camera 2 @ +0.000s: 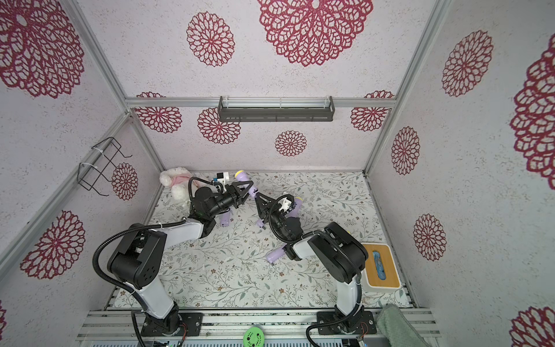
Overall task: Close the plug at the bottom of the flashlight
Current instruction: Close the plug of the flashlight.
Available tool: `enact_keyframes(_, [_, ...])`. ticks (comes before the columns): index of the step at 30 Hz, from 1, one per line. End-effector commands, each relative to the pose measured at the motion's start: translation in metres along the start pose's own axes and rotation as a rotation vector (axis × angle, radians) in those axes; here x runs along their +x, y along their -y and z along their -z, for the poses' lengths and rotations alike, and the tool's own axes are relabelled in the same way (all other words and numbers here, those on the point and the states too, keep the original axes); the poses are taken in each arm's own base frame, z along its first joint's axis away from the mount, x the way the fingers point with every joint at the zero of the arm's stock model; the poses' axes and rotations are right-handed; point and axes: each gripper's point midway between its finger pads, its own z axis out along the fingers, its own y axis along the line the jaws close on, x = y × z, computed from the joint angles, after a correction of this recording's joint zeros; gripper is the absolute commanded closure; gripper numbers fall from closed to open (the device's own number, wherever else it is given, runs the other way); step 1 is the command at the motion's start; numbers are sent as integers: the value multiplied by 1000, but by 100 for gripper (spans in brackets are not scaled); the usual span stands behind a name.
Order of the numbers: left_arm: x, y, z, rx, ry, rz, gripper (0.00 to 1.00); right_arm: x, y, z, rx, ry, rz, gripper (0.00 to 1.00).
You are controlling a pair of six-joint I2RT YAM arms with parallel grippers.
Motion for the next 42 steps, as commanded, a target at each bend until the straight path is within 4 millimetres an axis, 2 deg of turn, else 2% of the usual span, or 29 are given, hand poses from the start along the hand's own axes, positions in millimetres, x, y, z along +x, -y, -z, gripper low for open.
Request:
enact_keyframes(1, [18, 7, -3, 42, -57, -2, 100, 7, -44, -8, -162, -12, -4, 65])
enact_keyframes(23, [30, 17, -6, 84, -86, -8, 100, 10, -44, -12, -168, -16, -4, 71])
enact_keyframes(42, [35, 21, -8, 96, -99, -12, 100, 12, -48, -13, -177, -16, 6, 68])
